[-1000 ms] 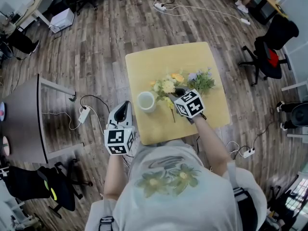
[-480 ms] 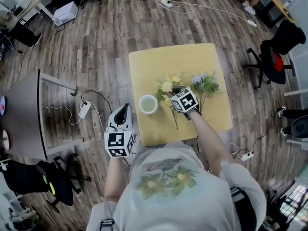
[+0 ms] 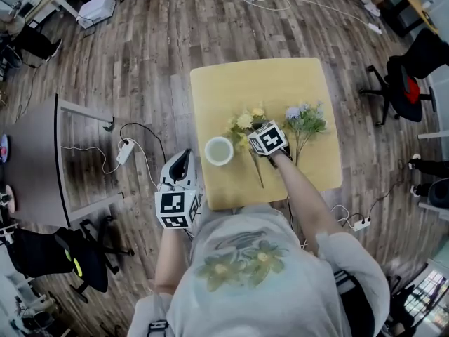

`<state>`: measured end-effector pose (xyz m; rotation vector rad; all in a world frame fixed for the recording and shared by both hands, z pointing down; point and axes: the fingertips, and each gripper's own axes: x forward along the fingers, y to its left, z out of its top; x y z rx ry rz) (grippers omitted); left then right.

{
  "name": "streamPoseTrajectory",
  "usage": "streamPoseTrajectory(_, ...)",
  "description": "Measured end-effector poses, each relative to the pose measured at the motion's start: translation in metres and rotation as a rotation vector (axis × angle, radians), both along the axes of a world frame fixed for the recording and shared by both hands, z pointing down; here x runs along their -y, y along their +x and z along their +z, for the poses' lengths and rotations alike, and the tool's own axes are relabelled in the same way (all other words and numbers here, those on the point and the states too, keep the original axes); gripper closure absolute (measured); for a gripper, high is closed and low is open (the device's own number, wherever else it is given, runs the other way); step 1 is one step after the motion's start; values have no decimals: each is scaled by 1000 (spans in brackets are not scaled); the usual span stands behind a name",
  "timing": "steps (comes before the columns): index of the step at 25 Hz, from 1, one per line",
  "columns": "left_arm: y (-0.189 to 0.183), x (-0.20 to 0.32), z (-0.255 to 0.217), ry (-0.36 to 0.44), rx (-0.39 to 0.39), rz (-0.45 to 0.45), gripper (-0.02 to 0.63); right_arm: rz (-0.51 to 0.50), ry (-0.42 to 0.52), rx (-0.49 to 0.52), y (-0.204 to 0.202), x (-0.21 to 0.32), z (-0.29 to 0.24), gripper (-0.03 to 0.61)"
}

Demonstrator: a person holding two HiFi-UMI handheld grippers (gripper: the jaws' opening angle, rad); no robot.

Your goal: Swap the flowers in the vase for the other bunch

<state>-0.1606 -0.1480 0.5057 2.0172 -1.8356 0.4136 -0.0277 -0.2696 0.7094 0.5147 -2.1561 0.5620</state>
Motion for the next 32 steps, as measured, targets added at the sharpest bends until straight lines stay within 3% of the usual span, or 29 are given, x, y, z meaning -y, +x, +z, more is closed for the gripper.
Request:
streamPoseTrajectory(9, -4, 8, 0, -2, 6, 2, 597, 48, -18, 34, -1, 7, 2, 501)
streamPoseTrajectory(12, -6, 9, 1, 3, 9, -2, 597, 77, 9, 57, 2, 10, -9, 412)
streamPoseTrajectory(20, -14, 7, -6, 24, 9, -3, 596, 147, 102, 172, 16, 13, -69, 402)
streamPoseTrajectory(26, -11, 1, -12, 45, 7, 8, 597, 222, 185, 218, 55, 11, -107, 402)
streamPoseTrajectory(32, -7, 3, -20, 59, 1, 20, 597, 302, 210, 219, 107, 12, -120, 402)
